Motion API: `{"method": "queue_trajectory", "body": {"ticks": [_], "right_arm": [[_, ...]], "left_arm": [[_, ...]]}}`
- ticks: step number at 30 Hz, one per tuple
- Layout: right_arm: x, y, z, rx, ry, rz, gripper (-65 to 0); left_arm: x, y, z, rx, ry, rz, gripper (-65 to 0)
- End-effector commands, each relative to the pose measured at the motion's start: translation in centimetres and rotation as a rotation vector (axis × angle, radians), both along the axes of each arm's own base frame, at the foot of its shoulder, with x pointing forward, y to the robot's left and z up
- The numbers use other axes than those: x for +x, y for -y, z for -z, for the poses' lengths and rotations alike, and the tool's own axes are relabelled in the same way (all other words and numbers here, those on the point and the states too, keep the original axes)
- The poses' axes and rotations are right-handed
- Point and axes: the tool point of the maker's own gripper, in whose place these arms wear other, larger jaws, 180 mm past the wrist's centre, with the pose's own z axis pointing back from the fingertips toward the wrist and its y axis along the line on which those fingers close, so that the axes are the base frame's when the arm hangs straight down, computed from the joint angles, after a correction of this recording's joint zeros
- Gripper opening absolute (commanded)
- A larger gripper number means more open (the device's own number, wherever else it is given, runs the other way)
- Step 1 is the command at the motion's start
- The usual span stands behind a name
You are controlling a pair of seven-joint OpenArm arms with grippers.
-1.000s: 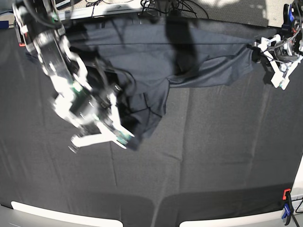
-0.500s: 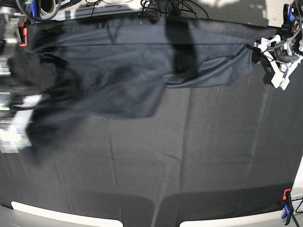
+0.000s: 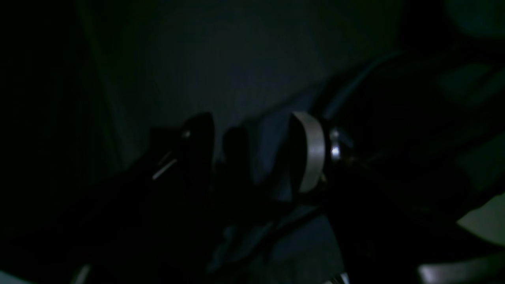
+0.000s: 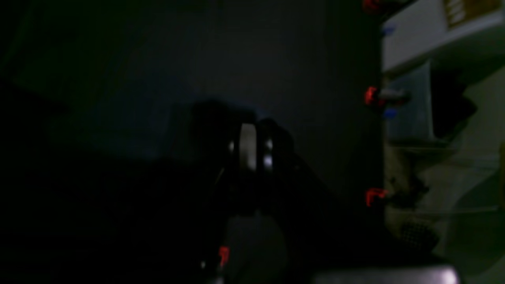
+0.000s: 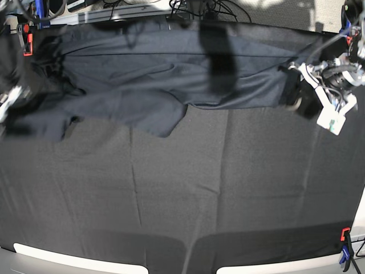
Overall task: Layout the t-shirt on the table in an organized manner, then fold the t-shirt properly
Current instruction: 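Grasp the shirt hem with the left gripper and pull it outward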
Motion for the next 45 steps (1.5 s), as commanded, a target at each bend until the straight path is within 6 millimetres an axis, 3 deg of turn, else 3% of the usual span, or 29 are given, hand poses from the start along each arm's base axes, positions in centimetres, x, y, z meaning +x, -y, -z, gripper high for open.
{"method": "queue_trajectory", "body": {"ticks": [1, 7, 12, 15, 20, 24, 26, 30, 38, 41, 43, 45], "right_arm": [[-0.2, 0.0, -0.2, -0.025, -0.001, -0.017, -65.0], [-3.0, -0.4, 3.6, 0.029, -0.119, -0.004, -65.0], [-3.6, -0.3, 4.2, 0.03, -0.145, -0.001, -65.0], [-3.6, -0.3, 4.1, 0.031, -0.142, -0.003, -65.0], [-3.6, -0.3, 4.1, 0.031, -0.142, -0.004, -65.0], [-3.6, -0.3, 4.1, 0.031, -0.141, -0.004, -65.0], [-3.6, -0.4, 4.1, 0.033, -0.141, -0.006, -65.0], [-3.6, -0.4, 4.1, 0.034, -0.14, -0.005, -65.0], [-3.6, -0.4, 4.1, 0.034, -0.14, -0.006, -65.0], [-3.5, -0.4, 4.1, 0.035, -0.135, -0.008, -65.0], [-3.4, -0.5, 4.0, 0.036, -0.132, -0.01, -65.0], [-3.4, -0.5, 4.0, 0.036, -0.132, -0.01, -65.0]], "left_arm": [[0.5, 0.2, -1.4, -0.007, 0.053, 0.009, -36.6], [0.8, 0.6, -2.0, -0.058, 0.08, 0.011, -36.6], [2.6, 1.3, -2.2, -0.143, 0.098, -0.02, -36.7], [3.7, 2.8, -0.4, -0.194, 0.027, 0.0, -37.1], [4.8, 7.7, 3.4, -0.204, -0.118, 0.132, -37.1], [2.9, 11.3, 6.5, -0.135, -0.264, 0.281, -37.1], [2.6, 12.4, 7.2, -0.084, -0.239, 0.332, -37.1], [4.0, 12.5, 7.9, 0.013, -0.131, 0.283, -37.1], [2.2, 12.0, 12.6, 0.058, -0.261, 0.281, -37.1], [1.9, 11.8, 13.2, 0.066, -0.285, 0.278, -37.1], [2.4, 12.0, 12.7, 0.06, -0.266, 0.281, -41.9], [3.4, 12.3, 11.7, 0.049, -0.227, 0.282, -57.4]]}}
